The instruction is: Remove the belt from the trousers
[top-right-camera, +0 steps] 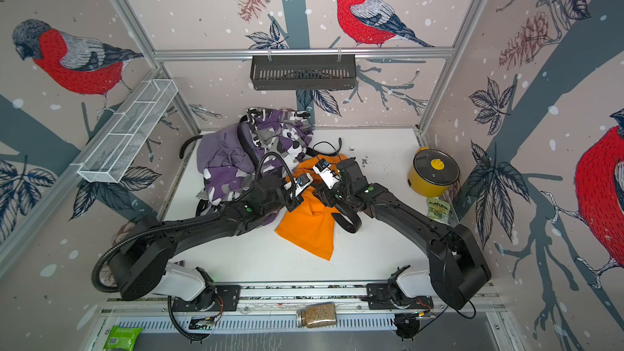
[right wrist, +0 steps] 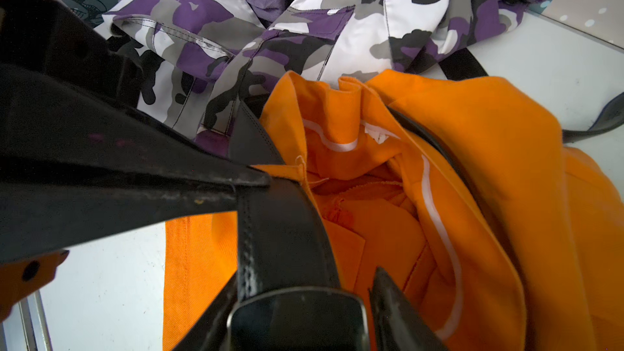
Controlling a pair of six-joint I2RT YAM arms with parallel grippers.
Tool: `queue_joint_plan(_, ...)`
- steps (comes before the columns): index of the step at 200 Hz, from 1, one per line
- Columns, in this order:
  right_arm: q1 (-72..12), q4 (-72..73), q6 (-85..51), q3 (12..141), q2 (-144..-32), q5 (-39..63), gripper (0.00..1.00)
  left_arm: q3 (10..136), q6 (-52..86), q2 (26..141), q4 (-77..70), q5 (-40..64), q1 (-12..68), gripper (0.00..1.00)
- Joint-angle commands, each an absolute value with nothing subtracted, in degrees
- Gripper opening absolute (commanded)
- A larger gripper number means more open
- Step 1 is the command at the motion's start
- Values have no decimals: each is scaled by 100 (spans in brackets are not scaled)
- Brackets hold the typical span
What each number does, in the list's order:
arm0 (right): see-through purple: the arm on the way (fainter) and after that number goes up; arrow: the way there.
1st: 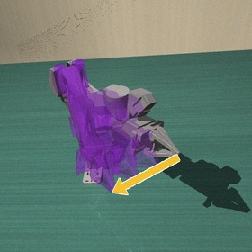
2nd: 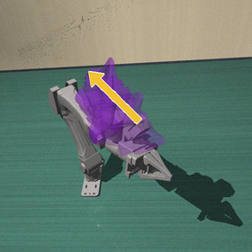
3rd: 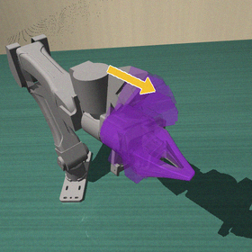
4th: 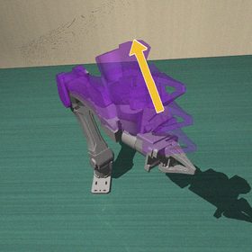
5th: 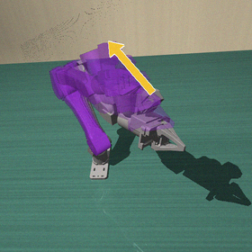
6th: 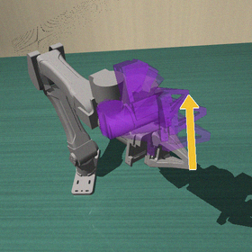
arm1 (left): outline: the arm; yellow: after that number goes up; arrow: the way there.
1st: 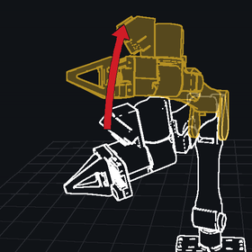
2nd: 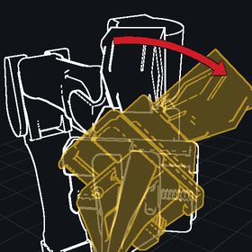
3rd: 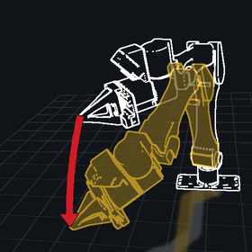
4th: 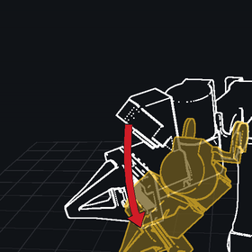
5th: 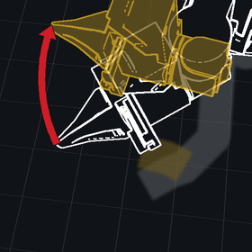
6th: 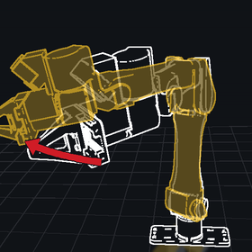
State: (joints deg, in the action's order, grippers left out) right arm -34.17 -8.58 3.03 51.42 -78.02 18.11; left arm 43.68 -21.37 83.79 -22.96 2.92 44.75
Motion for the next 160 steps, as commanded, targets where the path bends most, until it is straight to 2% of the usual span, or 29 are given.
queue_joint_plan(1, -3427, -738, 283, 5135, -7765, 1718, 46, 4416, -2109, 8350, -2352, 317, 4473, 0)
queue_joint_plan(29, -3420, -738, 273, 5098, -7708, 1689, 32, 4448, -2088, 8375, -2299, 286, 4474, 0)
queue_joint_plan(160, -2853, -492, -147, 4721, -6944, 1740, 5, 4480, -1855, 8633, -2066, -357, 4359, 0)
